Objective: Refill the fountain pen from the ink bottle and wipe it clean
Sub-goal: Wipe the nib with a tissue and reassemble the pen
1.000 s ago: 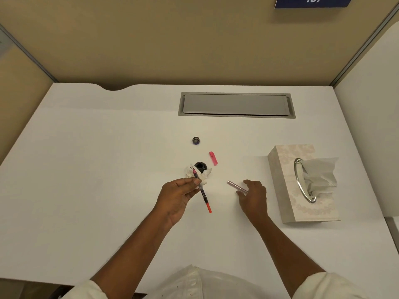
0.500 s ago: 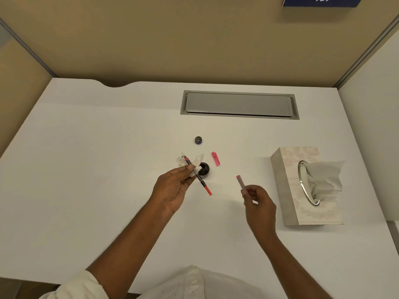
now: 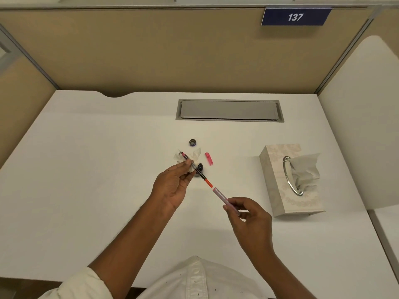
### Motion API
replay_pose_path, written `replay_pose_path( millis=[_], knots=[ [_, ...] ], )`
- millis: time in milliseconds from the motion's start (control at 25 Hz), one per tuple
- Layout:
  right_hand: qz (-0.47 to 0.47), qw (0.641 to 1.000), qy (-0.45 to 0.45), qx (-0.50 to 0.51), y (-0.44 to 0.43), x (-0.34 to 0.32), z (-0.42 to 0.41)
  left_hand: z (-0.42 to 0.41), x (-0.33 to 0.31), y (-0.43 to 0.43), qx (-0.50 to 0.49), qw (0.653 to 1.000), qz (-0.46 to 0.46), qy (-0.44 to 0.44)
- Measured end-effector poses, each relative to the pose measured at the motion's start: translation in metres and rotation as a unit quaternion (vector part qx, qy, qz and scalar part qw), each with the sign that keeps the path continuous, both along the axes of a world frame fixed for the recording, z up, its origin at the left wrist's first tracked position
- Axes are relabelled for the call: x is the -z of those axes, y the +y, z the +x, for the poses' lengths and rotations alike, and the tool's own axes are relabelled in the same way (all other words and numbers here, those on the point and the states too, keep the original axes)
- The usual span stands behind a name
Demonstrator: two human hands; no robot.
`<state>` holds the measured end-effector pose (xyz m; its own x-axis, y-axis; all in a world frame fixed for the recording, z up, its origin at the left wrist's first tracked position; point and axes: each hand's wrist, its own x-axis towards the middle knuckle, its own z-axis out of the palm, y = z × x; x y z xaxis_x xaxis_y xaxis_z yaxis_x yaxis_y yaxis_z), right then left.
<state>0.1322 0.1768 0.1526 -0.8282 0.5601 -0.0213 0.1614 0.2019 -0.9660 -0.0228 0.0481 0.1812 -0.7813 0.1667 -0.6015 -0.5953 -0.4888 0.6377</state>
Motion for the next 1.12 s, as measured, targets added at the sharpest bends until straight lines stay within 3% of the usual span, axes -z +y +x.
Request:
replay_pose_path(
  millis=[640,1120],
  knots=[
    [0.000,1.000,0.030,0.005,-0.001,-0.017,0.020,0.042,-0.012,0.018,-0.017,1.000,-0.003,0.010],
    [-0.194,0.979,-0.059,0.006,0.001,-0.021,-0.007,0.053,-0.002,0.038,-0.004,1.000,-0.008,0.010]
  ],
)
